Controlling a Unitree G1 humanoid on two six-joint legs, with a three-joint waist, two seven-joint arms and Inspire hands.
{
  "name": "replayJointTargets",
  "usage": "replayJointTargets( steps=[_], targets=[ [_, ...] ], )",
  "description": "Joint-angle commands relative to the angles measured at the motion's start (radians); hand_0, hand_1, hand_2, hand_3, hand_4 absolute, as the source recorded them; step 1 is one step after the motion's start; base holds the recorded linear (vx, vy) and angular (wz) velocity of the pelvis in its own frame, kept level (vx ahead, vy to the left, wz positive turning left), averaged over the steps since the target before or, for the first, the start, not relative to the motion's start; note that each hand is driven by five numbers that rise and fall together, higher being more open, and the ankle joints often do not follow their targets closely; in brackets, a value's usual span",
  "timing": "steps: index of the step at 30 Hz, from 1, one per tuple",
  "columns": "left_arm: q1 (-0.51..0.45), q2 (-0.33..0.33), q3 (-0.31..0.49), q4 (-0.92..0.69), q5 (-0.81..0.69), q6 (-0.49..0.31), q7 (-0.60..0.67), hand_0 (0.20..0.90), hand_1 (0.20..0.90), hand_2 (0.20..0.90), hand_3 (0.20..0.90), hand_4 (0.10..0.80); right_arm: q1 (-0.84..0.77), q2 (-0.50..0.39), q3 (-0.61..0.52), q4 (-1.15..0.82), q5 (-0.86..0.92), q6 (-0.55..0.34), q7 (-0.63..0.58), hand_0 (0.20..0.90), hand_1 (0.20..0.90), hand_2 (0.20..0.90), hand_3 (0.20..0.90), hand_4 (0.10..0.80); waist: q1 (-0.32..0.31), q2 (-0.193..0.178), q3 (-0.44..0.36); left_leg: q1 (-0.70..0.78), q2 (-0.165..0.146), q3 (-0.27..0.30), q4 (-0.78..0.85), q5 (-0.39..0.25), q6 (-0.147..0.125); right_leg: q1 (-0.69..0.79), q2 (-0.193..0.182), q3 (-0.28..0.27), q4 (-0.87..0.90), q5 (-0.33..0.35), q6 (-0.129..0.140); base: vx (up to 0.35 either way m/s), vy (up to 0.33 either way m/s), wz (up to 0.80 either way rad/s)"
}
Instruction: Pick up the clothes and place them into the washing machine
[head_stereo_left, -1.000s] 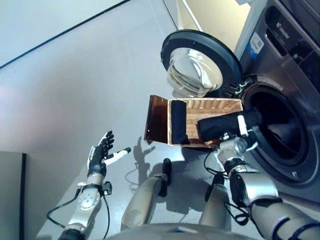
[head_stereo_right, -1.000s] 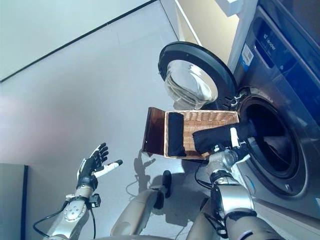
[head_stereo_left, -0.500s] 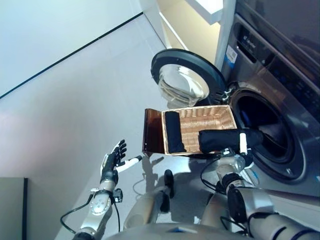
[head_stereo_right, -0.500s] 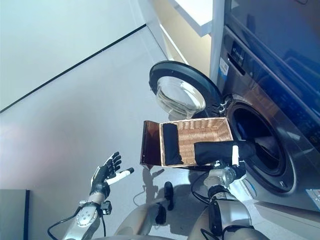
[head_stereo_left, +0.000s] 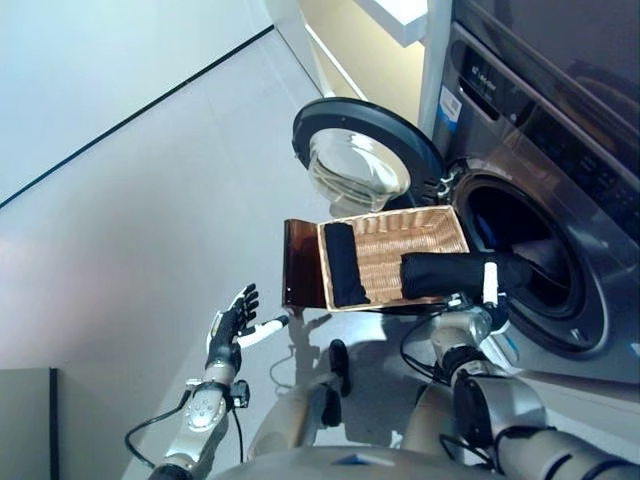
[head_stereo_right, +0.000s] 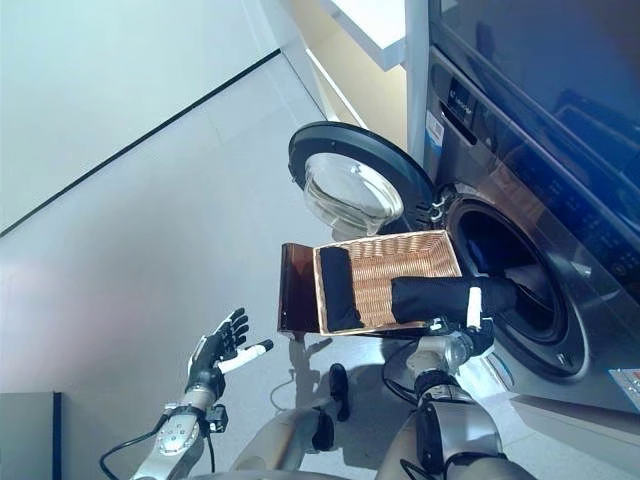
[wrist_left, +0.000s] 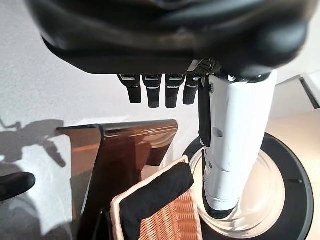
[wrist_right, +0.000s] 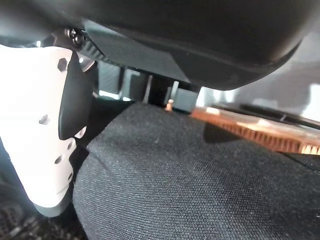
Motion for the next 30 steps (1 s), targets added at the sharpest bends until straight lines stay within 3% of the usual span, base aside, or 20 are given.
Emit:
replayJointTargets(
  steps=[1, 5, 7, 8, 9, 10, 11, 12, 13, 14, 15, 16, 18, 19, 20, 22, 26, 30],
  targets=[
    [-0.021, 0.018, 0.066, -0.045, 0.004, -0.080, 0.020, 0.900, 0.900, 0.900, 0.900, 0.800, 0.005, -0.039, 0.033, -0.083, -0.046, -0.060, 0.051, 0.200, 0.200, 0.200, 0.200, 0.300, 0.001, -0.045, -0.007, -0.069, -0.012, -0.049, 0.189, -0.194, -0.028, 0.120, -0.018, -0.015, -0.124, 0.035, -0.053, 0.143, 0.016, -0.02],
    [-0.011, 0.021, 0.074, -0.053, 0.031, -0.070, 0.020, 0.900, 0.900, 0.900, 0.900, 0.800, 0.039, -0.039, 0.018, -0.070, -0.045, -0.053, 0.050, 0.200, 0.200, 0.200, 0.200, 0.300, -0.005, -0.052, -0.004, 0.027, -0.033, -0.074, 0.168, -0.218, -0.008, 0.149, -0.025, -0.002, -0.027, 0.045, -0.046, 0.178, 0.055, -0.04],
    [-0.004, 0.025, 0.085, -0.055, 0.042, -0.061, 0.016, 0.900, 0.900, 0.900, 0.900, 0.800, 0.062, -0.033, 0.011, -0.074, -0.044, -0.049, 0.054, 0.200, 0.200, 0.200, 0.200, 0.300, -0.016, -0.051, 0.008, 0.094, -0.047, -0.085, 0.146, -0.232, 0.007, 0.137, -0.025, 0.006, 0.090, 0.094, -0.047, 0.093, 0.088, 0.09],
    [-0.004, 0.038, 0.091, -0.057, 0.056, -0.060, 0.021, 0.900, 0.900, 0.900, 0.900, 0.800, 0.056, -0.029, 0.021, -0.073, -0.048, -0.049, 0.056, 0.200, 0.200, 0.200, 0.200, 0.300, -0.037, -0.046, 0.039, 0.131, -0.051, -0.095, 0.129, -0.232, 0.019, 0.078, 0.023, 0.041, 0.191, 0.139, -0.049, 0.022, 0.084, 0.14],
    [-0.005, 0.037, 0.093, -0.057, 0.056, -0.060, 0.021, 0.900, 0.900, 0.900, 0.900, 0.800, 0.054, -0.029, 0.022, -0.073, -0.048, -0.049, 0.056, 0.200, 0.200, 0.200, 0.200, 0.300, -0.035, -0.047, 0.040, 0.128, -0.050, -0.092, 0.126, -0.224, 0.018, 0.073, 0.025, 0.043, 0.188, 0.147, -0.051, 0.033, 0.054, 0.12],
    [-0.007, 0.038, 0.096, -0.055, 0.057, -0.062, 0.019, 0.900, 0.900, 0.900, 0.900, 0.800, 0.054, -0.028, 0.026, -0.070, -0.047, -0.048, 0.061, 0.200, 0.200, 0.200, 0.200, 0.300, -0.049, -0.047, 0.050, 0.148, -0.052, -0.102, 0.113, -0.224, 0.017, 0.043, 0.071, 0.059, 0.189, 0.124, -0.059, 0.063, -0.008, 0.09],
    [-0.009, 0.040, 0.096, -0.054, 0.059, -0.064, 0.021, 0.900, 0.900, 0.900, 0.900, 0.800, 0.055, -0.027, 0.024, -0.068, -0.040, -0.049, 0.064, 0.200, 0.200, 0.200, 0.200, 0.300, -0.058, -0.050, 0.055, 0.165, -0.058, -0.109, 0.110, -0.230, 0.018, 0.021, 0.106, 0.067, 0.175, 0.099, -0.067, 0.240, -0.044, 0.05],
    [-0.017, 0.036, 0.097, -0.055, 0.062, -0.067, 0.024, 0.900, 0.900, 0.900, 0.900, 0.800, 0.056, -0.030, 0.024, -0.051, -0.039, -0.046, 0.061, 0.200, 0.200, 0.200, 0.200, 0.300, -0.066, -0.072, 0.058, 0.203, -0.079, -0.112, 0.099, -0.250, 0.014, -0.027, 0.114, 0.059, 0.041, 0.097, -0.073, 0.212, -0.039, 0.01],
    [-0.017, 0.037, 0.097, -0.055, 0.063, -0.066, 0.025, 0.900, 0.900, 0.900, 0.900, 0.800, 0.056, -0.029, 0.023, -0.049, -0.038, -0.046, 0.062, 0.200, 0.200, 0.200, 0.200, 0.300, -0.067, -0.068, 0.056, 0.205, -0.076, -0.115, 0.096, -0.250, 0.014, -0.018, 0.115, 0.053, 0.027, 0.100, -0.072, 0.403, -0.125, -0.15],
    [-0.029, 0.032, 0.094, -0.045, 0.054, -0.071, 0.028, 0.900, 0.900, 0.900, 0.900, 0.800, 0.059, -0.028, 0.025, -0.031, -0.040, -0.033, 0.059, 0.200, 0.200, 0.200, 0.200, 0.300, -0.078, -0.089, 0.053, 0.248, -0.091, -0.143, 0.081, -0.276, -0.003, -0.018, 0.100, 0.050, -0.178, 0.138, -0.057, 0.246, -0.083, 0.00],
    [-0.030, 0.033, 0.094, -0.044, 0.053, -0.072, 0.028, 0.900, 0.900, 0.900, 0.900, 0.800, 0.058, -0.028, 0.024, -0.031, -0.040, -0.033, 0.059, 0.200, 0.200, 0.200, 0.200, 0.300, -0.080, -0.087, 0.054, 0.250, -0.089, -0.147, 0.078, -0.274, -0.003, -0.007, 0.100, 0.045, -0.195, 0.147, -0.056, 0.413, -0.201, 0.18],
    [-0.043, 0.033, 0.083, -0.043, 0.050, -0.080, 0.031, 0.900, 0.900, 0.900, 0.900, 0.800, 0.073, -0.017, 0.027, -0.029, -0.041, -0.025, 0.060, 0.200, 0.200, 0.200, 0.200, 0.300, -0.091, -0.104, 0.052, 0.278, -0.087, -0.172, 0.084, -0.298, -0.018, 0.001, 0.094, 0.076, -0.300, 0.185, -0.045, 0.184, -0.106, 0.56],
    [-0.055, 0.032, 0.077, -0.033, 0.052, -0.079, 0.036, 0.900, 0.900, 0.900, 0.900, 0.800, 0.088, -0.010, 0.022, -0.031, -0.036, -0.022, 0.063, 0.200, 0.200, 0.200, 0.200, 0.300, -0.097, -0.116, 0.046, 0.282, -0.084, -0.187, 0.093, -0.308, -0.027, 0.028, 0.094, 0.091, -0.334, 0.195, -0.041, 0.186, -0.166, 0.90],
    [-0.060, 0.028, 0.060, -0.021, 0.056, -0.082, 0.040, 0.900, 0.900, 0.900, 0.900, 0.800, 0.100, -0.006, 0.024, -0.035, -0.035, -0.025, 0.061, 0.200, 0.200, 0.200, 0.200, 0.300, -0.110, -0.121, 0.039, 0.289, -0.079, -0.215, 0.099, -0.325, -0.031, 0.036, 0.108, 0.150, -0.338, 0.206, -0.040, 0.198, -0.234, 0.65],
    [-0.065, 0.023, 0.055, -0.016, 0.061, -0.081, 0.043, 0.900, 0.900, 0.900, 0.900, 0.800, 0.121, 0.002, 0.011, -0.034, -0.025, -0.023, 0.066, 0.200, 0.200, 0.200, 0.200, 0.300, -0.111, -0.131, 0.030, 0.293, -0.073, -0.233, 0.102, -0.326, -0.039, 0.050, 0.107, 0.167, -0.333, 0.214, -0.037, 0.184, -0.229, 0.29],
    [-0.062, 0.007, 0.042, -0.006, 0.062, -0.075, 0.045, 0.900, 0.900, 0.900, 0.900, 0.800, 0.134, 0.008, 0.010, -0.020, -0.019, -0.016, 0.076, 0.200, 0.200, 0.200, 0.200, 0.300, -0.113, -0.142, 0.016, 0.305, -0.058, -0.251, 0.090, -0.329, -0.047, 0.048, 0.116, 0.157, -0.306, 0.230, -0.042, 0.187, -0.227, 0.46],
    [-0.044, -0.008, 0.038, 0.001, 0.056, -0.064, 0.044, 0.900, 0.900, 0.900, 0.900, 0.800, 0.162, 0.025, 0.018, -0.005, -0.029, -0.009, 0.078, 0.200, 0.200, 0.200, 0.200, 0.300, -0.124, -0.144, -0.016, 0.351, 0.003, -0.291, 0.072, -0.337, -0.069, 0.076, 0.155, 0.115, -0.279, 0.192, -0.061, 0.233, -0.261, 0.68],
    [-0.058, -0.019, 0.034, 0.024, 0.053, -0.062, 0.056, 0.900, 0.900, 0.900, 0.900, 0.800, 0.180, 0.039, 0.049, 0.003, -0.044, -0.006, 0.080, 0.200, 0.200, 0.200, 0.200, 0.300, -0.126, -0.140, -0.042, 0.339, 0.047, -0.299, 0.141, -0.259, -0.095, 0.130, 0.192, 0.084, -0.294, 0.165, -0.084, 0.180, -0.212, 0.38]
  ],
)
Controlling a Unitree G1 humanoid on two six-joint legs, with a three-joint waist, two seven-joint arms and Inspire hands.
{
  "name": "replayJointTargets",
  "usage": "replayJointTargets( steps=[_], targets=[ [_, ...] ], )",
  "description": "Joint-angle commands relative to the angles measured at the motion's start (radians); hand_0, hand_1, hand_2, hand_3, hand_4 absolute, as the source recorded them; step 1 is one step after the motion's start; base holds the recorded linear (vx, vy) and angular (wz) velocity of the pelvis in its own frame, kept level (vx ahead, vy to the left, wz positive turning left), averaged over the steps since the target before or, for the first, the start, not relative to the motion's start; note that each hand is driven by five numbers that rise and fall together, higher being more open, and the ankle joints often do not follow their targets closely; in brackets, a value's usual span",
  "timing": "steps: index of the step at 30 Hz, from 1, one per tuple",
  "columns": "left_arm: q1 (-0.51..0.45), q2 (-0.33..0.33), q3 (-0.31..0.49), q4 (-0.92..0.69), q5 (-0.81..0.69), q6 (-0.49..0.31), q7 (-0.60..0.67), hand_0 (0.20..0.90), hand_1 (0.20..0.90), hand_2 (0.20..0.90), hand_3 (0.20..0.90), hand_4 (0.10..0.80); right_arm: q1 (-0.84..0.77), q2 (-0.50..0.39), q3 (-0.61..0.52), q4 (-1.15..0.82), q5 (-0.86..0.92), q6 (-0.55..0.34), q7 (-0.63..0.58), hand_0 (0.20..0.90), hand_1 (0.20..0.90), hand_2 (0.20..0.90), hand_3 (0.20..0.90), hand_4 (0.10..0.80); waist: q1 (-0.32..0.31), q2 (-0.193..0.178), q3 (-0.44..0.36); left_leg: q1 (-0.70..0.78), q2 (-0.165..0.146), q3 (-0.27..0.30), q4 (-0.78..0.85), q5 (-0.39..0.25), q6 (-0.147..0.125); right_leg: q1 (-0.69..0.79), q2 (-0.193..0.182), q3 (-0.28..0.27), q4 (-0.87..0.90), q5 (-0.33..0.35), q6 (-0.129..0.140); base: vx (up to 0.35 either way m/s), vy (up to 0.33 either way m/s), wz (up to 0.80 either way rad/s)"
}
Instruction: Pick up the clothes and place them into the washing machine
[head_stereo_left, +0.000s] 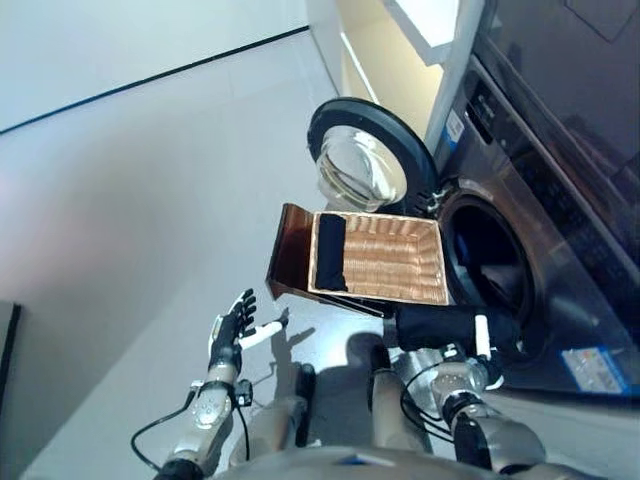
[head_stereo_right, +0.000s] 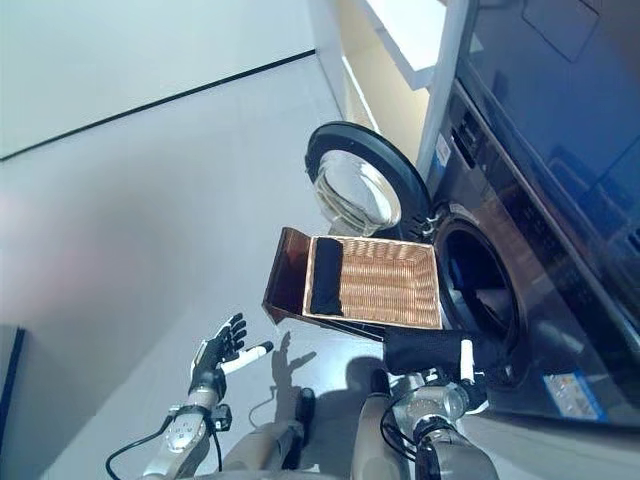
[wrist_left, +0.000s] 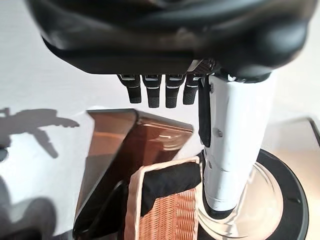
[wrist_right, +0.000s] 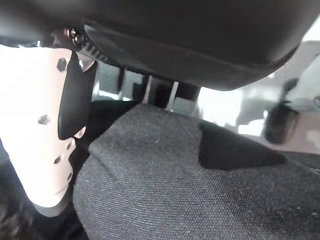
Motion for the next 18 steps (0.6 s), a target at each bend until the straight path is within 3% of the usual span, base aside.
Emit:
replayJointTargets(
  steps=[1, 3, 5, 7, 9, 11, 13, 15, 16, 18],
  targets=[
    [-0.042, 0.034, -0.002, -0.069, 0.010, -0.069, 0.031, 0.900, 0.900, 0.900, 0.900, 0.800, -0.012, -0.006, 0.064, -0.017, -0.048, -0.054, 0.036, 0.200, 0.200, 0.200, 0.200, 0.300, 0.006, -0.013, -0.086, 0.096, 0.054, 0.023, 0.004, 0.050, -0.016, 0.049, 0.019, 0.042, -0.239, 0.114, 0.019, 0.200, -0.211, 0.30],
    [-0.039, 0.030, -0.005, -0.070, 0.010, -0.063, 0.028, 0.900, 0.900, 0.900, 0.900, 0.800, 0.004, 0.001, 0.073, -0.012, -0.050, -0.050, 0.039, 0.200, 0.200, 0.200, 0.200, 0.300, 0.007, -0.019, -0.084, 0.062, 0.064, 0.027, 0.127, 0.130, -0.018, 0.098, 0.031, 0.033, -0.243, 0.088, -0.007, 0.155, -0.185, 0.23],
    [-0.042, 0.026, -0.004, -0.064, 0.025, -0.057, 0.035, 0.900, 0.900, 0.900, 0.900, 0.800, 0.017, 0.010, 0.090, -0.011, -0.058, -0.046, 0.043, 0.200, 0.200, 0.200, 0.200, 0.300, 0.016, -0.031, -0.078, 0.015, 0.036, 0.011, 0.256, 0.195, -0.009, 0.144, 0.038, 0.034, -0.249, 0.075, -0.035, 0.138, -0.145, -0.04],
    [-0.038, 0.026, -0.005, -0.071, 0.024, -0.054, 0.035, 0.900, 0.900, 0.900, 0.900, 0.800, 0.022, 0.013, 0.093, -0.013, -0.060, -0.042, 0.040, 0.200, 0.200, 0.200, 0.200, 0.300, 0.021, -0.037, -0.081, -0.019, 0.032, 0.018, 0.286, 0.238, -0.007, 0.169, 0.033, 0.031, -0.252, 0.064, -0.044, 0.133, -0.075, -0.15],
    [-0.044, 0.024, -0.008, -0.064, 0.026, -0.054, 0.040, 0.900, 0.900, 0.900, 0.900, 0.800, 0.025, 0.012, 0.095, -0.014, -0.063, -0.041, 0.034, 0.200, 0.200, 0.200, 0.200, 0.300, 0.025, -0.050, -0.086, -0.085, 0.052, 0.054, 0.217, 0.228, -0.005, 0.196, 0.013, 0.030, -0.256, 0.043, -0.040, 0.187, -0.002, -0.01],
    [-0.069, 0.019, -0.018, -0.034, 0.023, -0.057, 0.061, 0.900, 0.900, 0.900, 0.900, 0.800, 0.022, 0.006, 0.105, -0.011, -0.065, -0.045, 0.026, 0.200, 0.200, 0.200, 0.200, 0.300, 0.035, -0.050, -0.082, -0.183, 0.089, 0.097, 0.017, 0.207, -0.008, 0.230, 0.024, 0.031, -0.250, 0.001, -0.027, 0.311, 0.083, 0.65],
    [-0.082, 0.017, -0.026, -0.030, 0.018, -0.059, 0.068, 0.900, 0.900, 0.900, 0.900, 0.800, 0.018, 0.003, 0.115, -0.014, -0.074, -0.050, 0.014, 0.200, 0.200, 0.200, 0.200, 0.300, 0.054, -0.031, -0.076, -0.207, 0.120, 0.104, -0.157, 0.293, -0.031, 0.257, 0.055, 0.040, -0.236, -0.031, -0.020, 0.274, 0.073, 0.33],
    [-0.088, 0.014, -0.032, -0.019, 0.013, -0.060, 0.070, 0.900, 0.900, 0.900, 0.900, 0.800, 0.014, 0.002, 0.119, -0.012, -0.079, -0.054, 0.008, 0.200, 0.200, 0.200, 0.200, 0.300, 0.063, -0.025, -0.070, -0.215, 0.133, 0.114, -0.255, 0.330, -0.037, 0.275, 0.068, 0.045, -0.231, -0.051, -0.021, 0.272, 0.060, 0.09],
    [-0.094, 0.010, -0.041, -0.003, 0.006, -0.061, 0.071, 0.900, 0.900, 0.900, 0.900, 0.800, 0.009, 0.000, 0.123, -0.006, -0.082, -0.056, 0.001, 0.200, 0.200, 0.200, 0.200, 0.300, 0.072, -0.014, -0.071, -0.240, 0.132, 0.145, -0.354, 0.349, -0.048, 0.317, 0.080, 0.054, -0.229, -0.085, -0.019, 0.441, 0.119, -0.10],
    [-0.100, 0.007, -0.049, 0.010, -0.001, -0.064, 0.075, 0.900, 0.900, 0.900, 0.900, 0.800, 0.009, 0.008, 0.132, -0.006, -0.088, -0.051, 0.000, 0.200, 0.200, 0.200, 0.200, 0.300, 0.087, -0.012, -0.085, -0.223, 0.121, 0.144, -0.384, 0.365, -0.047, 0.356, 0.081, 0.080, -0.224, -0.114, -0.012, 0.403, 0.157, -0.23]
  ],
)
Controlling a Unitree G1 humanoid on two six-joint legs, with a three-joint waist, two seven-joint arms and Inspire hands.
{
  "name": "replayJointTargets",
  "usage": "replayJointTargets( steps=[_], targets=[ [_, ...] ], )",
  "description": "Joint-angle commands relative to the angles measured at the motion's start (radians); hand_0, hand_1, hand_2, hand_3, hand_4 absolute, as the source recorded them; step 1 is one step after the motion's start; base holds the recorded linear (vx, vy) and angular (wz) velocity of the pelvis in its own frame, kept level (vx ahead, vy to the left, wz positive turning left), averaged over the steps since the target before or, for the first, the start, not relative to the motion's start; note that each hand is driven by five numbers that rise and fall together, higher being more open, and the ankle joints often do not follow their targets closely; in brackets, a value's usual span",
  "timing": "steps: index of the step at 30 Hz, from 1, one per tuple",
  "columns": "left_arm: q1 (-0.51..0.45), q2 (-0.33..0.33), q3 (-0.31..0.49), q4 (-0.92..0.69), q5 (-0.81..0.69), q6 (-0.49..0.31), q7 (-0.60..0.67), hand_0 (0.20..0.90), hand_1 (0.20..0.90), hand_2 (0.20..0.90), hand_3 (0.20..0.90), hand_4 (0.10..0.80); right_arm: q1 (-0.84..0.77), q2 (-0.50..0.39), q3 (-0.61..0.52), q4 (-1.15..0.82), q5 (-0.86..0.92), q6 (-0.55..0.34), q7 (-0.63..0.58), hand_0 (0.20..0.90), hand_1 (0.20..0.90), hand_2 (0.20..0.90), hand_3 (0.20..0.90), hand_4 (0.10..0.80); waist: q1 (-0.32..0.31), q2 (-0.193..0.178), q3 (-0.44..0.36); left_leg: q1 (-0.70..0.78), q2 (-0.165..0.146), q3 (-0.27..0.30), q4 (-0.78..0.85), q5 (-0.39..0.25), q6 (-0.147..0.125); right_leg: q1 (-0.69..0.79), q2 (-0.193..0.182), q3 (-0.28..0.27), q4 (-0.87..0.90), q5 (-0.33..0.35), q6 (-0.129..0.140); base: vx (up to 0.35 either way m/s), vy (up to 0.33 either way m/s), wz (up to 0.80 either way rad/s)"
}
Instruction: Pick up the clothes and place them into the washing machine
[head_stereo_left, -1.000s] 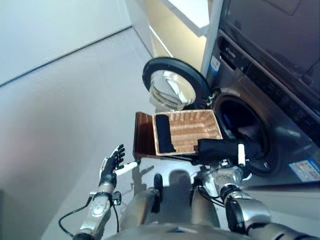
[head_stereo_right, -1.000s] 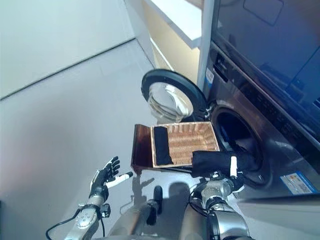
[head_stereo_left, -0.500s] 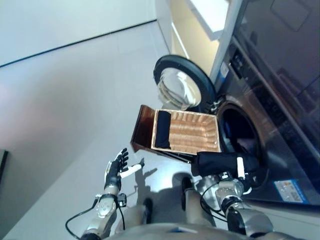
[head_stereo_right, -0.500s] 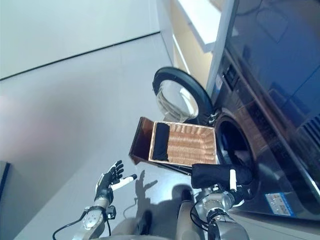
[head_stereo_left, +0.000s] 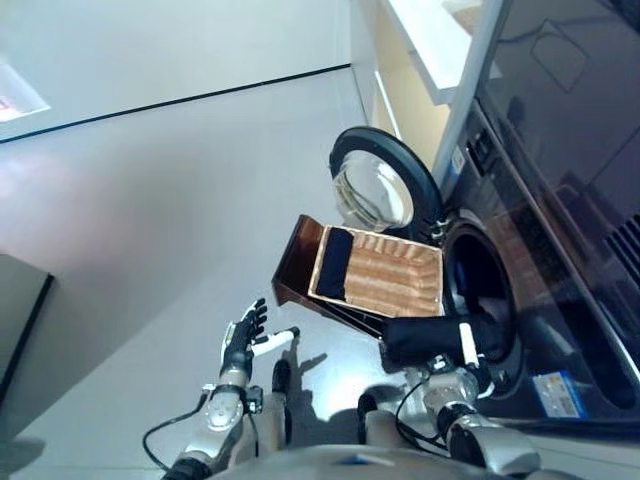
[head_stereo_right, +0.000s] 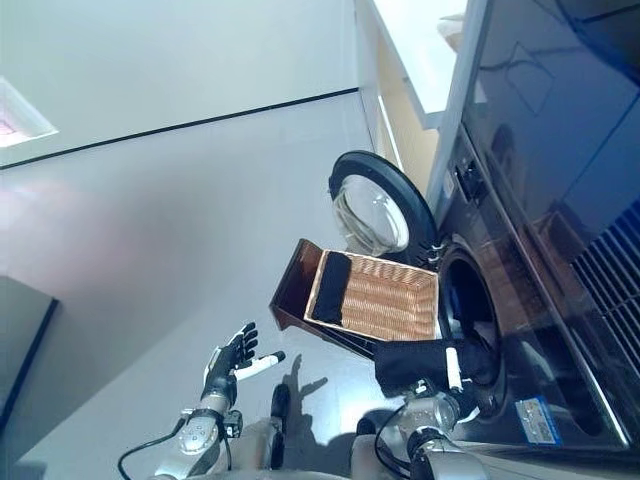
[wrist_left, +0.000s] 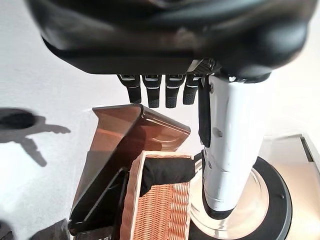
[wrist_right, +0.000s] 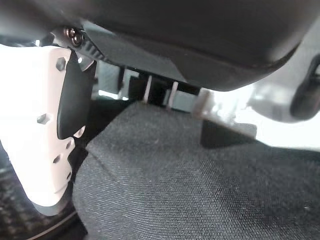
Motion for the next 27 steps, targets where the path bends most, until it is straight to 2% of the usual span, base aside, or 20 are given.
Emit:
replayJointTargets(
  steps=[1, 2, 4, 5, 6, 7, 8, 9, 12, 13, 14, 15, 17, 18, 19, 20, 22, 25, 27],
  targets=[
    [-0.044, 0.032, 0.033, -0.057, 0.007, -0.084, 0.045, 0.900, 0.900, 0.900, 0.900, 0.800, -0.027, -0.006, 0.077, -0.037, -0.069, -0.041, 0.014, 0.200, 0.200, 0.200, 0.200, 0.300, 0.022, -0.021, -0.055, -0.048, -0.042, -0.010, -0.003, 0.185, 0.042, 0.177, -0.064, -0.033, -0.103, -0.088, 0.078, 0.345, 0.201, -0.40],
    [-0.047, 0.036, 0.036, -0.055, 0.009, -0.084, 0.044, 0.900, 0.900, 0.900, 0.900, 0.800, -0.025, -0.010, 0.080, -0.027, -0.076, -0.033, 0.013, 0.200, 0.200, 0.200, 0.200, 0.300, 0.028, -0.019, -0.062, -0.046, -0.037, -0.005, 0.014, 0.197, 0.040, 0.189, -0.069, -0.026, -0.102, -0.089, 0.083, 0.363, 0.232, -0.70],
    [-0.055, 0.047, 0.037, -0.059, 0.018, -0.087, 0.047, 0.900, 0.900, 0.900, 0.900, 0.800, -0.020, 0.001, 0.079, -0.035, -0.075, -0.027, 0.023, 0.200, 0.200, 0.200, 0.200, 0.300, 0.036, -0.040, -0.074, -0.031, -0.047, 0.024, 0.054, 0.177, 0.054, 0.218, -0.113, -0.018, -0.095, -0.093, 0.103, 0.270, 0.164, -1.03],
    [-0.054, 0.047, 0.037, -0.059, 0.018, -0.087, 0.047, 0.900, 0.900, 0.900, 0.900, 0.800, -0.020, 0.001, 0.079, -0.035, -0.074, -0.027, 0.023, 0.200, 0.200, 0.200, 0.200, 0.300, 0.037, -0.041, -0.074, -0.030, -0.048, 0.025, 0.055, 0.176, 0.055, 0.218, -0.114, -0.018, -0.095, -0.093, 0.104, 0.205, 0.131, -1.08],
    [-0.058, 0.053, 0.039, -0.065, 0.028, -0.084, 0.051, 0.900, 0.900, 0.900, 0.900, 0.800, -0.017, 0.004, 0.074, -0.035, -0.069, -0.021, 0.029, 0.200, 0.200, 0.200, 0.200, 0.300, 0.039, -0.050, -0.082, -0.027, -0.057, 0.041, 0.076, 0.158, 0.064, 0.229, -0.138, -0.020, -0.090, -0.087, 0.116, 0.321, 0.193, -0.96],
    [-0.075, 0.070, 0.051, -0.080, 0.032, -0.085, 0.060, 0.900, 0.900, 0.900, 0.900, 0.800, -0.015, 0.011, 0.075, -0.044, -0.061, -0.012, 0.036, 0.200, 0.200, 0.200, 0.200, 0.300, 0.043, -0.067, -0.094, -0.016, -0.080, 0.056, 0.115, 0.113, 0.086, 0.228, -0.169, -0.024, -0.060, -0.052, 0.139, 0.325, 0.199, -0.90],
    [-0.075, 0.071, 0.051, -0.081, 0.032, -0.085, 0.060, 0.900, 0.900, 0.900, 0.900, 0.800, -0.016, 0.012, 0.074, -0.044, -0.060, -0.012, 0.036, 0.200, 0.200, 0.200, 0.200, 0.300, 0.045, -0.071, -0.094, -0.020, -0.083, 0.060, 0.123, 0.107, 0.088, 0.227, -0.173, -0.021, -0.059, -0.054, 0.142, 0.333, 0.203, -0.59],
    [-0.079, 0.079, 0.059, -0.087, 0.055, -0.085, 0.071, 0.900, 0.900, 0.900, 0.900, 0.800, -0.016, 0.013, 0.071, -0.044, -0.066, -0.009, 0.039, 0.200, 0.200, 0.200, 0.200, 0.300, 0.048, -0.079, -0.099, -0.010, -0.097, 0.069, 0.142, 0.076, 0.103, 0.222, -0.188, -0.023, -0.028, -0.024, 0.152, 0.184, 0.113, -0.47],
    [-0.074, 0.094, 0.081, -0.102, 0.055, -0.080, 0.069, 0.900, 0.900, 0.900, 0.900, 0.800, -0.010, 0.019, 0.071, -0.043, -0.066, 0.001, 0.051, 0.200, 0.200, 0.200, 0.200, 0.300, 0.050, -0.089, -0.091, 0.046, -0.121, 0.084, 0.150, 0.029, 0.136, 0.155, -0.200, -0.058, 0.127, 0.082, 0.171, 0.243, 0.166, -0.44],
    [-0.064, 0.101, 0.095, -0.110, 0.053, -0.082, 0.068, 0.900, 0.900, 0.900, 0.900, 0.800, -0.015, 0.021, 0.076, -0.038, -0.062, 0.005, 0.058, 0.200, 0.200, 0.200, 0.200, 0.300, 0.047, -0.074, -0.087, 0.086, -0.127, 0.082, 0.134, 0.018, 0.152, 0.107, -0.185, -0.084, 0.204, 0.132, 0.169, 0.285, 0.218, -0.36],
    [-0.057, 0.106, 0.102, -0.125, 0.052, -0.082, 0.065, 0.900, 0.900, 0.900, 0.900, 0.800, -0.017, 0.022, 0.079, -0.039, -0.062, 0.007, 0.063, 0.200, 0.200, 0.200, 0.200, 0.300, 0.043, -0.067, -0.082, 0.108, -0.132, 0.081, 0.128, 0.009, 0.159, 0.084, -0.178, -0.098, 0.231, 0.130, 0.165, 0.201, 0.165, -0.32],
    [-0.055, 0.106, 0.103, -0.127, 0.052, -0.081, 0.065, 0.900, 0.900, 0.900, 0.900, 0.800, -0.017, 0.022, 0.080, -0.039, -0.061, 0.007, 0.063, 0.200, 0.200, 0.200, 0.200, 0.300, 0.042, -0.068, -0.080, 0.111, -0.133, 0.081, 0.127, 0.009, 0.159, 0.084, -0.179, -0.098, 0.236, 0.127, 0.165, 0.144, 0.095, -0.24],
    [-0.037, 0.105, 0.113, -0.133, 0.055, -0.080, 0.052, 0.900, 0.900, 0.900, 0.900, 0.800, -0.021, 0.019, 0.077, -0.035, -0.070, 0.015, 0.068, 0.200, 0.200, 0.200, 0.200, 0.300, 0.038, -0.058, -0.078, 0.149, -0.146, 0.079, 0.127, -0.020, 0.164, 0.051, -0.178, -0.137, 0.213, 0.084, 0.151, 0.228, 0.092, -0.09],
    [-0.030, 0.101, 0.113, -0.140, 0.050, -0.082, 0.049, 0.900, 0.900, 0.900, 0.900, 0.800, -0.025, 0.014, 0.078, -0.033, -0.072, 0.014, 0.065, 0.200, 0.200, 0.200, 0.200, 0.300, 0.038, -0.051, -0.080, 0.174, -0.145, 0.077, 0.119, -0.036, 0.162, 0.020, -0.178, -0.170, 0.156, 0.037, 0.134, 0.295, 0.057, -0.31],
    [-0.024, 0.099, 0.112, -0.144, 0.046, -0.083, 0.047, 0.900, 0.900, 0.900, 0.900, 0.800, -0.031, 0.008, 0.076, -0.032, -0.077, 0.018, 0.061, 0.200, 0.200, 0.200, 0.200, 0.300, 0.033, -0.049, -0.079, 0.195, -0.149, 0.073, 0.114, -0.047, 0.158, -0.002, -0.183, -0.186, 0.094, 0.037, 0.132, 0.405, -0.022, -0.56],
    [-0.023, 0.095, 0.104, -0.138, 0.043, -0.083, 0.043, 0.900, 0.900, 0.900, 0.900, 0.800, -0.040, 0.001, 0.074, -0.017, -0.084, 0.031, 0.056, 0.200, 0.200, 0.200, 0.200, 0.300, 0.022, -0.062, -0.076, 0.237, -0.168, 0.065, 0.102, -0.075, 0.149, -0.048, -0.207, -0.198, -0.075, 0.087, 0.140, 0.417, -0.076, -0.57],
    [-0.029, 0.089, 0.097, -0.131, 0.035, -0.085, 0.043, 0.900, 0.900, 0.900, 0.900, 0.800, -0.039, 0.000, 0.064, -0.010, -0.099, 0.046, 0.052, 0.200, 0.200, 0.200, 0.200, 0.300, 0.004, -0.064, -0.068, 0.289, -0.175, 0.043, 0.095, -0.109, 0.142, -0.087, -0.232, -0.198, -0.220, 0.175, 0.154, 0.360, -0.070, -0.22],
    [-0.031, 0.087, 0.092, -0.121, 0.027, -0.090, 0.043, 0.900, 0.900, 0.900, 0.900, 0.800, -0.025, 0.001, 0.052, -0.021, -0.111, 0.053, 0.045, 0.200, 0.200, 0.200, 0.200, 0.300, -0.012, -0.058, -0.067, 0.340, -0.169, 0.024, 0.076, -0.132, 0.129, -0.106, -0.238, -0.214, -0.314, 0.229, 0.173, 0.293, -0.077, 0.33],
    [-0.037, 0.080, 0.077, -0.108, 0.022, -0.090, 0.043, 0.900, 0.900, 0.900, 0.900, 0.800, -0.002, 0.004, 0.043, -0.035, -0.109, 0.052, 0.045, 0.200, 0.200, 0.200, 0.200, 0.300, -0.033, -0.066, -0.074, 0.368, -0.165, -0.003, 0.064, -0.144, 0.116, -0.090, -0.231, -0.169, -0.302, 0.237, 0.172, 0.407, -0.189, 0.59]
  ],
)
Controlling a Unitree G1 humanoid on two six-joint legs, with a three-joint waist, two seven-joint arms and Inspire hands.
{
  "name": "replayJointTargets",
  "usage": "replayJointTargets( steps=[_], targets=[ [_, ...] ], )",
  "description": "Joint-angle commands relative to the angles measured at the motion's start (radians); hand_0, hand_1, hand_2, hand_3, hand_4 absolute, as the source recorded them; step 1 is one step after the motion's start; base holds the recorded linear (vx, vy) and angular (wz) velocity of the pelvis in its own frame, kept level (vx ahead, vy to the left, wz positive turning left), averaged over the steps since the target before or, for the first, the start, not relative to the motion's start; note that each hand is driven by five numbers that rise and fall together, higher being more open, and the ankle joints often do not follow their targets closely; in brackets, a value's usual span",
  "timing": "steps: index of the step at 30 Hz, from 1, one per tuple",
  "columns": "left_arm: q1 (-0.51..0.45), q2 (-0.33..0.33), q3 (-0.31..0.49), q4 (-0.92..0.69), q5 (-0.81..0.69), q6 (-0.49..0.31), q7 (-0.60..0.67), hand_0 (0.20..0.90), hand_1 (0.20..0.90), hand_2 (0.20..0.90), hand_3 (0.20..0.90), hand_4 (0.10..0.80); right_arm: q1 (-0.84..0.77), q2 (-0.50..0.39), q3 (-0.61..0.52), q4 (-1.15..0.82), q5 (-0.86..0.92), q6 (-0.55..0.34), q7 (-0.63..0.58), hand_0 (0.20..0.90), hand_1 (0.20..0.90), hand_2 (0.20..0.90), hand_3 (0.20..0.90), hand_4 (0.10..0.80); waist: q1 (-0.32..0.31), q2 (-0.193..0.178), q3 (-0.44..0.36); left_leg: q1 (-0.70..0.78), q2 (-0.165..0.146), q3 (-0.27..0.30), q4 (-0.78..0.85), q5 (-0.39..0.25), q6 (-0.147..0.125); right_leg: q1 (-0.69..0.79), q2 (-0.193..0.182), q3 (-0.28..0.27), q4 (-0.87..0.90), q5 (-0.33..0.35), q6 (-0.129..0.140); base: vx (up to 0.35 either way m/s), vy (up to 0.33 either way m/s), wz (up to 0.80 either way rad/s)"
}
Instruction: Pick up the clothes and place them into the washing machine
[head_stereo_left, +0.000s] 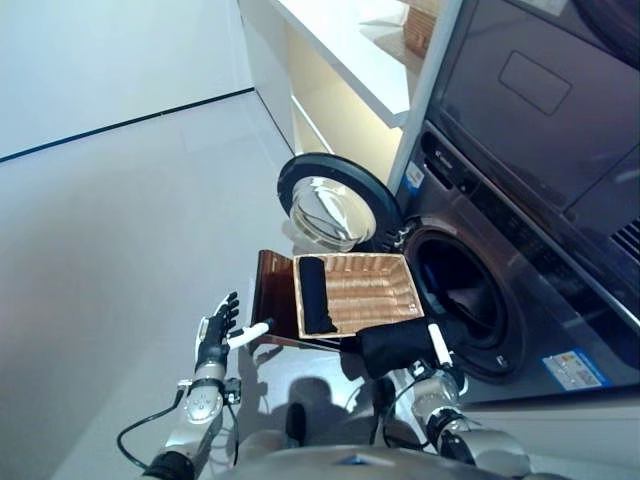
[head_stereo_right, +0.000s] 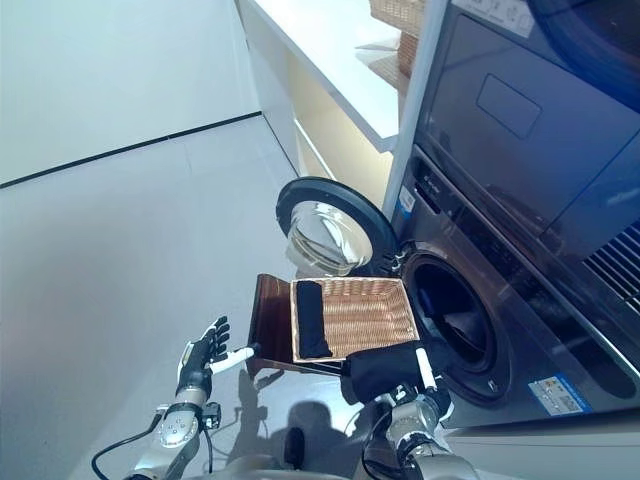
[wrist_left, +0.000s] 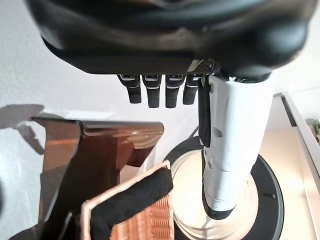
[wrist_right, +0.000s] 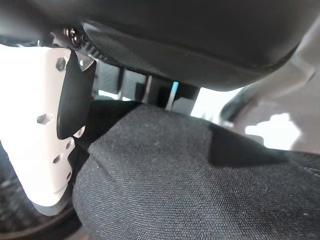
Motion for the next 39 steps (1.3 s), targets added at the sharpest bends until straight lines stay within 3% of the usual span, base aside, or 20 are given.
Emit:
replayJointTargets(
  steps=[1, 3, 4, 5, 6, 7, 9, 10, 11, 12, 14, 16, 18, 20, 22, 28, 29, 31, 35, 39],
  targets=[
    [-0.040, 0.015, -0.016, -0.105, 0.010, -0.099, 0.004, 0.900, 0.900, 0.900, 0.900, 0.800, -0.006, -0.047, -0.022, -0.061, -0.048, -0.048, 0.016, 0.200, 0.200, 0.200, 0.200, 0.300, -0.012, -0.034, -0.051, 0.074, 0.006, -0.050, 0.061, -0.154, -0.088, 0.002, 0.018, 0.034, 0.050, 0.034, -0.073, 0.350, -0.198, 0.92],
    [-0.037, 0.011, -0.013, -0.103, 0.014, -0.097, 0.003, 0.900, 0.900, 0.900, 0.900, 0.800, 0.010, -0.044, -0.020, -0.060, -0.052, -0.050, 0.024, 0.200, 0.200, 0.200, 0.200, 0.300, -0.021, -0.032, -0.061, 0.083, 0.023, -0.061, 0.090, -0.157, -0.097, 0.013, 0.025, 0.029, 0.067, 0.029, -0.078, 0.367, -0.275, 1.09],
    [-0.022, 0.010, -0.005, -0.123, 0.015, -0.099, -0.008, 0.900, 0.900, 0.900, 0.900, 0.800, 0.034, -0.045, -0.017, -0.061, -0.057, -0.053, 0.030, 0.200, 0.200, 0.200, 0.200, 0.300, -0.031, -0.028, -0.067, 0.063, 0.051, -0.063, 0.227, -0.122, -0.124, 0.045, 0.050, 0.011, 0.093, -0.002, -0.102, 0.332, -0.284, 1.03],
    [-0.019, 0.011, -0.005, -0.125, 0.015, -0.099, -0.009, 0.900, 0.900, 0.900, 0.900, 0.800, 0.035, -0.045, -0.016, -0.061, -0.057, -0.053, 0.030, 0.200, 0.200, 0.200, 0.200, 0.300, -0.035, -0.025, -0.068, 0.056, 0.053, -0.067, 0.241, -0.129, -0.126, 0.046, 0.052, 0.006, 0.095, -0.004, -0.104, 0.248, -0.256, 0.91],
    [-0.016, 0.008, -0.001, -0.128, 0.009, -0.096, -0.016, 0.900, 0.900, 0.900, 0.900, 0.800, 0.045, -0.044, -0.012, -0.066, -0.053, -0.055, 0.036, 0.200, 0.200, 0.200, 0.200, 0.300, -0.040, -0.023, -0.065, -0.001, 0.068, -0.062, 0.375, -0.071, -0.140, 0.065, 0.065, -0.005, 0.109, -0.027, -0.127, 0.124, -0.233, 0.61],
    [-0.016, 0.006, 0.000, -0.138, 0.009, -0.096, -0.024, 0.900, 0.900, 0.900, 0.900, 0.800, 0.045, -0.041, -0.003, -0.068, -0.040, -0.064, 0.040, 0.200, 0.200, 0.200, 0.200, 0.300, -0.020, -0.036, -0.041, -0.092, 0.040, -0.092, 0.547, 0.011, -0.142, 0.104, 0.080, -0.006, 0.121, -0.062, -0.163, 0.116, -0.223, 0.42],
    [-0.018, 0.008, 0.002, -0.137, 0.016, -0.094, -0.020, 0.900, 0.900, 0.900, 0.900, 0.800, 0.037, -0.037, 0.009, -0.069, -0.035, -0.067, 0.041, 0.200, 0.200, 0.200, 0.200, 0.300, -0.011, -0.039, -0.033, -0.132, 0.025, -0.115, 0.606, 0.019, -0.135, 0.109, 0.090, -0.005, 0.133, -0.074, -0.174, 0.068, -0.151, -0.05],
    [-0.018, 0.007, 0.005, -0.136, 0.019, -0.093, -0.019, 0.900, 0.900, 0.900, 0.900, 0.800, 0.030, -0.035, 0.015, -0.070, -0.033, -0.067, 0.038, 0.200, 0.200, 0.200, 0.200, 0.300, -0.006, -0.042, -0.030, -0.164, 0.035, -0.108, 0.617, 0.032, -0.134, 0.115, 0.094, -0.005, 0.142, -0.088, -0.176, 0.154, -0.128, -0.33],
    [-0.021, 0.004, 0.006, -0.116, 0.023, -0.087, -0.016, 0.900, 0.900, 0.900, 0.900, 0.800, 0.015, -0.028, 0.027, -0.070, -0.030, -0.067, 0.034, 0.200, 0.200, 0.200, 0.200, 0.300, 0.004, -0.053, -0.030, -0.224, 0.082, -0.077, 0.547, 0.042, -0.131, 0.130, 0.093, 0.003, 0.150, -0.112, -0.173, 0.131, -0.060, -0.20],
    [-0.022, 0.004, 0.006, -0.114, 0.023, -0.088, -0.016, 0.900, 0.900, 0.900, 0.900, 0.800, 0.015, -0.028, 0.027, -0.069, -0.029, -0.067, 0.034, 0.200, 0.200, 0.200, 0.200, 0.300, 0.008, -0.053, -0.031, -0.221, 0.083, -0.073, 0.543, 0.040, -0.131, 0.129, 0.094, 0.006, 0.152, -0.114, -0.174, 0.169, -0.009, 0.02],
    [-0.026, 0.003, 0.002, -0.100, 0.023, -0.084, -0.011, 0.900, 0.900, 0.900, 0.900, 0.800, 0.002, -0.025, 0.041, -0.065, -0.037, -0.064, 0.033, 0.200, 0.200, 0.200, 0.200, 0.300, 0.022, -0.054, -0.038, -0.216, 0.143, -0.048, 0.363, 0.037, -0.134, 0.142, 0.103, 0.017, 0.153, -0.146, -0.158, 0.189, 0.062, 0.00],
    [-0.021, -0.004, 0.005, -0.101, 0.016, -0.081, -0.011, 0.900, 0.900, 0.900, 0.900, 0.800, 0.004, -0.030, 0.050, -0.061, -0.053, -0.060, 0.030, 0.200, 0.200, 0.200, 0.200, 0.300, 0.039, -0.016, -0.049, -0.221, 0.213, -0.044, 0.082, 0.127, -0.164, 0.179, 0.122, 0.030, 0.146, -0.188, -0.134, 0.285, 0.177, -0.08],
    [-0.017, -0.009, 0.000, -0.097, 0.013, -0.081, -0.016, 0.900, 0.900, 0.900, 0.900, 0.800, 0.008, -0.032, 0.051, -0.061, -0.057, -0.060, 0.027, 0.200, 0.200, 0.200, 0.200, 0.300, 0.042, -0.003, -0.050, -0.203, 0.222, -0.031, 0.018, 0.158, -0.174, 0.192, 0.127, 0.034, 0.147, -0.198, -0.132, 0.180, 0.129, -0.18],
    [-0.014, -0.010, -0.005, -0.096, 0.012, -0.082, -0.020, 0.900, 0.900, 0.900, 0.900, 0.800, 0.013, -0.030, 0.055, -0.064, -0.060, -0.061, 0.028, 0.200, 0.200, 0.200, 0.200, 0.300, 0.040, 0.005, -0.056, -0.186, 0.219, -0.023, -0.005, 0.154, -0.178, 0.202, 0.124, 0.039, 0.145, -0.203, -0.127, 0.147, 0.130, -0.52],
    [-0.004, -0.003, -0.005, -0.101, 0.018, -0.084, -0.029, 0.900, 0.900, 0.900, 0.900, 0.800, 0.035, -0.021, 0.063, -0.071, -0.067, -0.053, 0.047, 0.200, 0.200, 0.200, 0.200, 0.300, 0.036, 0.017, -0.079, -0.154, 0.196, -0.018, 0.004, 0.115, -0.171, 0.219, 0.097, 0.052, 0.141, -0.205, -0.111, 0.192, 0.218, -0.70],
    [-0.011, 0.024, 0.007, -0.123, 0.032, -0.092, -0.022, 0.900, 0.900, 0.900, 0.900, 0.800, 0.051, -0.018, 0.039, -0.075, -0.066, -0.027, 0.059, 0.200, 0.200, 0.200, 0.200, 0.300, 0.036, 0.013, -0.083, -0.138, 0.124, 0.068, 0.060, 0.030, -0.135, 0.228, -0.016, 0.069, 0.126, -0.161, -0.058, 0.135, 0.199, -0.37],
    [-0.011, 0.030, 0.016, -0.130, 0.029, -0.094, -0.015, 0.900, 0.900, 0.900, 0.900, 0.800, 0.040, -0.016, 0.040, -0.074, -0.068, -0.028, 0.057, 0.200, 0.200, 0.200, 0.200, 0.300, 0.053, 0.012, -0.076, -0.134, 0.128, 0.097, 0.065, 0.021, -0.134, 0.205, -0.031, 0.043, 0.129, -0.139, -0.051, -0.037, 0.128, -0.39],
    [-0.002, 0.045, 0.038, -0.163, 0.014, -0.106, 0.004, 0.900, 0.900, 0.900, 0.900, 0.800, 0.004, -0.010, 0.059, -0.076, -0.076, -0.028, 0.047, 0.200, 0.200, 0.200, 0.200, 0.300, 0.098, 0.013, -0.060, -0.140, 0.143, 0.144, 0.059, 0.018, -0.143, 0.158, -0.065, -0.119, 0.122, -0.088, -0.049, -0.095, 0.066, -0.65],
    [-0.007, 0.049, 0.048, -0.212, 0.003, -0.117, 0.015, 0.900, 0.900, 0.900, 0.900, 0.800, -0.030, 0.001, 0.082, -0.087, -0.055, -0.032, 0.042, 0.200, 0.200, 0.200, 0.200, 0.300, 0.105, 0.002, -0.049, -0.156, 0.132, 0.143, 0.074, 0.009, -0.146, 0.158, -0.078, -0.139, 0.081, -0.059, -0.042, 0.021, 0.024, -0.48],
    [-0.017, 0.055, 0.045, -0.268, -0.004, -0.137, 0.024, 0.900, 0.900, 0.900, 0.900, 0.800, -0.077, 0.004, 0.076, -0.119, -0.014, -0.060, 0.034, 0.200, 0.200, 0.200, 0.200, 0.300, 0.098, 0.017, -0.013, -0.219, 0.125, 0.131, 0.082, 0.025, -0.149, 0.112, -0.093, -0.147, 0.085, -0.058, -0.042, -0.102, 0.018, 0.03]
  ],
)
